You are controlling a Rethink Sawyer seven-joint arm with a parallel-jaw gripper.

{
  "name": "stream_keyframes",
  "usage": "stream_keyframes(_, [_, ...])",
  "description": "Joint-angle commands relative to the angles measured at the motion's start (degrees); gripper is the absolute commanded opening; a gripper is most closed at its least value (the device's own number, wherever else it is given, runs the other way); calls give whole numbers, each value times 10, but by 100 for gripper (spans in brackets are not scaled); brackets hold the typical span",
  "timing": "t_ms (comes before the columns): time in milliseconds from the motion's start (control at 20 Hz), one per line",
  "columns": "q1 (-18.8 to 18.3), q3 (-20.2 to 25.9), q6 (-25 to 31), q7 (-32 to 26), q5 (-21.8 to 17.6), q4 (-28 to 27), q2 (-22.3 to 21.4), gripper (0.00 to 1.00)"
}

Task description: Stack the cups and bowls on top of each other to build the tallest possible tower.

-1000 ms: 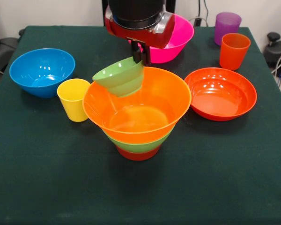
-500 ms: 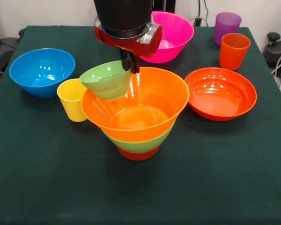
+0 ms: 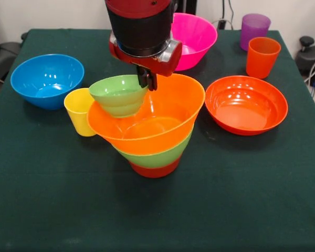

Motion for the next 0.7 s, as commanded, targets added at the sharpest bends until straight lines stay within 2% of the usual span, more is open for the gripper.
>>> stream_keyframes(50, [19, 6, -48, 86, 6, 15, 16, 0])
stream_keyframes(200, [23, 2, -43, 90, 13, 29, 4, 0])
stream_keyframes(500, [41, -8, -3, 96, 50, 88, -69, 0])
stream_keyframes(700, [60, -16, -5, 113, 78, 130, -99, 0])
